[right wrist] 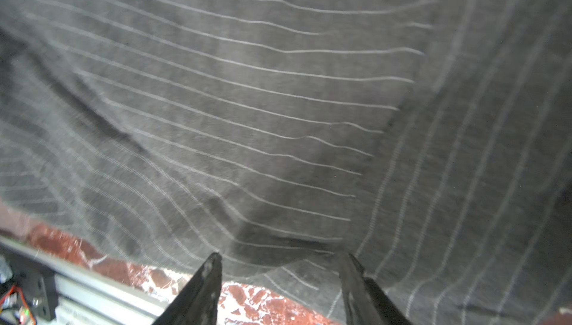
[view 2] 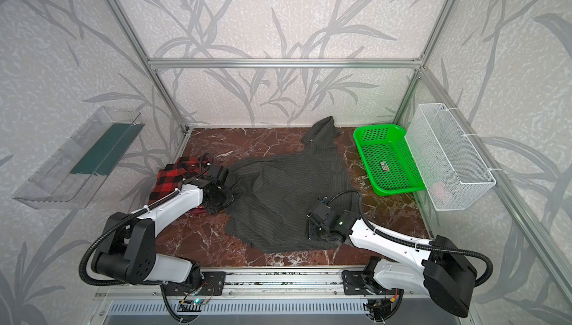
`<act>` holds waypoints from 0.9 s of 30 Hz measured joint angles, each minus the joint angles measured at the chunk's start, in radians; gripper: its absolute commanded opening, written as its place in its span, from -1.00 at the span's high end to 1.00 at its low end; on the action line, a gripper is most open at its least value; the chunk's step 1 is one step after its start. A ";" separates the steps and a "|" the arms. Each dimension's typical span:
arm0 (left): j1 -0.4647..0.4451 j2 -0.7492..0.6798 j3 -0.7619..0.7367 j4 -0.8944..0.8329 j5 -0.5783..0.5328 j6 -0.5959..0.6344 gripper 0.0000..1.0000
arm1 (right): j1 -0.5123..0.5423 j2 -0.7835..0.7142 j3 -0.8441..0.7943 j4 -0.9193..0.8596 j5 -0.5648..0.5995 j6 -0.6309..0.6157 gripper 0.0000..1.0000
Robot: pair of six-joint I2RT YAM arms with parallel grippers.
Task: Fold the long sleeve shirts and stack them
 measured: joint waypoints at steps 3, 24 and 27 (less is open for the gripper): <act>0.001 -0.027 0.000 -0.007 0.011 -0.001 1.00 | -0.004 0.028 0.000 -0.026 0.029 0.047 -0.20; 0.001 -0.364 0.097 -0.145 0.139 -0.029 1.00 | -0.564 0.378 0.195 0.035 0.022 -0.308 -0.14; 0.001 -0.355 0.131 -0.154 0.145 -0.029 1.00 | -0.555 0.343 0.253 -0.002 -0.003 -0.377 -0.16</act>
